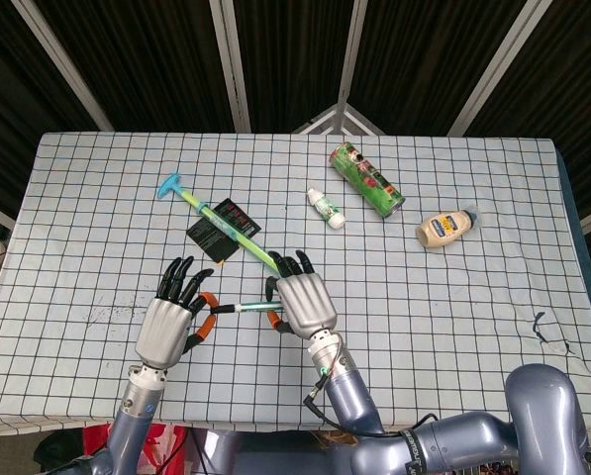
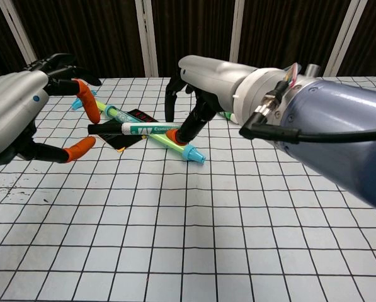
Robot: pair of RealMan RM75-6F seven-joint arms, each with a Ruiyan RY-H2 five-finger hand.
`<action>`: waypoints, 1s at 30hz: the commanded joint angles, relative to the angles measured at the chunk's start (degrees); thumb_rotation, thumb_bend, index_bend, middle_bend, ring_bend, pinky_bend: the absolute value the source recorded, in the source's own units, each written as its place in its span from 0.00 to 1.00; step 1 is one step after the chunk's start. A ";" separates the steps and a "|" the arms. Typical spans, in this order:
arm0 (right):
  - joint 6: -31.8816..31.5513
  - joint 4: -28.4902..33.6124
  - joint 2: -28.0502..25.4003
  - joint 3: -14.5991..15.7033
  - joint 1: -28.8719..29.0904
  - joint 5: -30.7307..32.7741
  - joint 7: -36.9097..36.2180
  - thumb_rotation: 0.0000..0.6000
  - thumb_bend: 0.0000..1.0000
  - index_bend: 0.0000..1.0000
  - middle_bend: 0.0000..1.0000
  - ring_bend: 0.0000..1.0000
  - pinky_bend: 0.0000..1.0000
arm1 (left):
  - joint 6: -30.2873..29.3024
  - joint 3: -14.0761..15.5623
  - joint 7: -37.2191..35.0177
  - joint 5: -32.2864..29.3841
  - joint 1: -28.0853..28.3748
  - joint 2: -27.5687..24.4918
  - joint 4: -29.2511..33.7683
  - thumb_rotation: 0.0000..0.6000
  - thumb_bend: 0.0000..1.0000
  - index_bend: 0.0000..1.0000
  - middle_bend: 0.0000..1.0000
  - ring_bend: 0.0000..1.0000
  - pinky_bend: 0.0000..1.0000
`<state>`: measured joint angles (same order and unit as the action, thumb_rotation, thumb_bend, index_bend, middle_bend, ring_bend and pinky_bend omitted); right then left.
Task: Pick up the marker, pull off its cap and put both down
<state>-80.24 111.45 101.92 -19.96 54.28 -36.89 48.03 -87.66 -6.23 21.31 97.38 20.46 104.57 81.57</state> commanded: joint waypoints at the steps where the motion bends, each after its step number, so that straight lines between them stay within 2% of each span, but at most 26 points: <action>1: -0.04 0.11 -0.10 0.04 -0.05 -0.06 -0.04 1.00 0.49 0.78 0.10 0.15 0.01 | -0.08 -0.04 -0.07 0.05 0.09 0.11 -0.11 1.00 0.44 0.53 0.21 0.00 0.03; 13: 0.36 0.40 -0.10 0.31 -0.11 -0.32 -0.63 1.00 0.49 0.78 0.10 0.15 0.01 | -0.86 -0.28 -0.61 0.43 0.47 0.54 -0.75 1.00 0.44 0.56 0.23 0.00 0.03; 22: 0.66 0.58 -0.34 0.54 -0.27 -0.49 -1.12 1.00 0.49 0.78 0.10 0.15 0.01 | -1.61 -0.48 -1.59 0.30 0.52 1.03 -1.68 1.00 0.49 0.61 0.27 0.00 0.04; 30: 0.38 0.83 -0.84 0.68 -0.64 -0.58 -1.32 1.00 0.49 0.78 0.10 0.15 0.01 | -2.65 -0.48 -1.78 0.44 0.19 0.67 -1.33 1.00 0.51 0.62 0.29 0.00 0.04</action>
<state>-79.83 112.26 101.10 -19.28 53.66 -37.47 46.72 -90.21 -6.72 19.62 97.80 20.73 105.35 80.11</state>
